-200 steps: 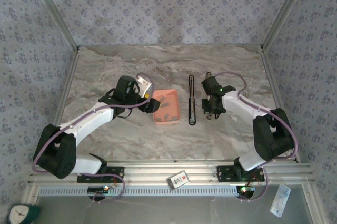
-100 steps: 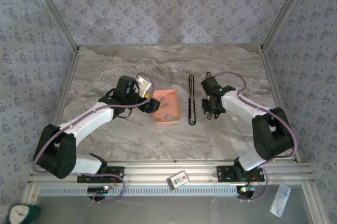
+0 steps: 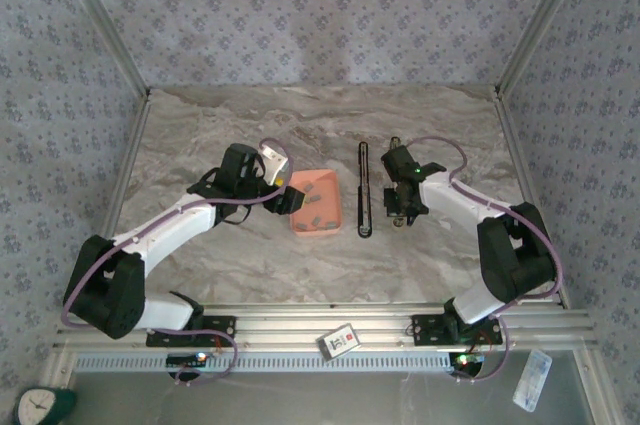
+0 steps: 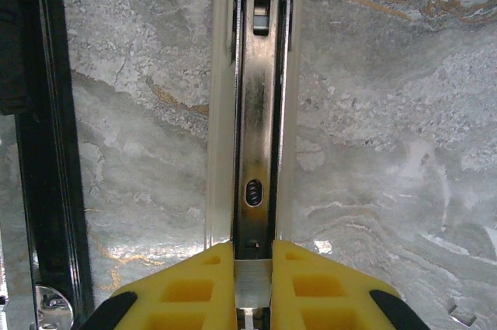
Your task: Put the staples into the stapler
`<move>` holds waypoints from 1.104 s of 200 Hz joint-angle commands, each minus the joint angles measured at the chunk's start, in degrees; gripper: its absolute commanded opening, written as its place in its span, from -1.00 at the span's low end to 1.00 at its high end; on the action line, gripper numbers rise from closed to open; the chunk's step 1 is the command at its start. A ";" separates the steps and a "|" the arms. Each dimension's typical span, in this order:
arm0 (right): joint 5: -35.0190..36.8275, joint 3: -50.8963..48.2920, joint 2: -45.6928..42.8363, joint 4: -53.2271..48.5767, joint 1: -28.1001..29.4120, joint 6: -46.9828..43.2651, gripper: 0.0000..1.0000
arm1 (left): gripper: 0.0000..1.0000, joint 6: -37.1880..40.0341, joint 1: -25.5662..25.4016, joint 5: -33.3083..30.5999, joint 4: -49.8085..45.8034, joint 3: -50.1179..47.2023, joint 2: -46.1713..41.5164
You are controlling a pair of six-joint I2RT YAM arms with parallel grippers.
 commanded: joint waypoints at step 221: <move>0.52 9.23 -1.50 -7.60 0.95 -2.16 -0.28 | 0.65 -0.33 -0.40 1.31 0.54 1.36 0.78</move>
